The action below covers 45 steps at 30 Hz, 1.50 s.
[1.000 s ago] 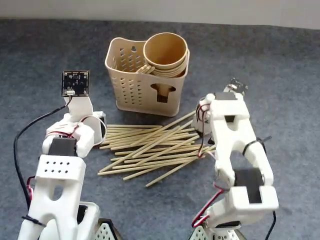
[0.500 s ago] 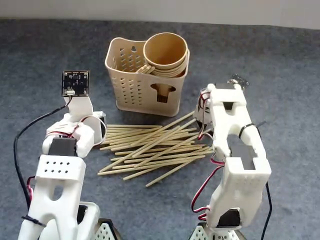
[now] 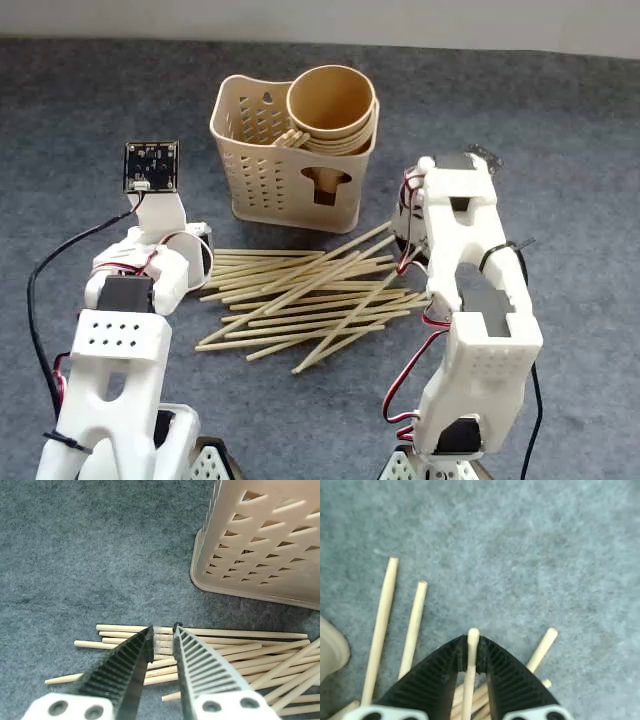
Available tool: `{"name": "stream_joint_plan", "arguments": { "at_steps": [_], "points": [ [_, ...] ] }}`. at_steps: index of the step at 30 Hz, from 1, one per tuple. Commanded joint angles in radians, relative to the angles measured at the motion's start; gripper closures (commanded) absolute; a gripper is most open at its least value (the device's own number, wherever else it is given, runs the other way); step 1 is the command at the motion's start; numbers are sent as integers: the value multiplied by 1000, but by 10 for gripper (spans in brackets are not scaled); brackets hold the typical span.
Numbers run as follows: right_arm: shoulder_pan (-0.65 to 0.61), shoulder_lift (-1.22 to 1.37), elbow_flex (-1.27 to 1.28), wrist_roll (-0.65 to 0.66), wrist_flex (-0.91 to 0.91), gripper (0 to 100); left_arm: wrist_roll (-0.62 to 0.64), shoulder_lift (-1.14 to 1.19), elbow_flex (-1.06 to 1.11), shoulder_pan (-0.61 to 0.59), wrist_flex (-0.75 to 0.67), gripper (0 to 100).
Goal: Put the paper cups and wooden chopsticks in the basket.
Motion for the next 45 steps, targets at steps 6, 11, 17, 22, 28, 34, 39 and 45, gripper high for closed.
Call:
{"name": "stream_joint_plan", "arguments": {
  "at_steps": [6,11,17,22,28,34,39,45],
  "points": [
    [2,-18,-245,-6,251,993,2,-27,-12,-5,-18,919],
    [-10,-18,-361,-5,390,993,2,-27,-12,-5,-18,919],
    [-15,-19,-401,-5,438,993,2,-27,-12,-5,-18,919],
    [-41,-56,-400,40,438,993,2,-27,-12,-5,-18,919],
    [-133,-248,-398,109,438,993,2,-27,-12,-5,-18,919],
    [-197,-392,-404,117,437,993,2,-27,-12,-5,-18,919],
    [-249,-506,-404,117,437,993,2,-27,-12,-5,-18,919],
    [-323,-624,-409,118,412,993,2,-27,-12,-5,-18,919]
  ]
}}
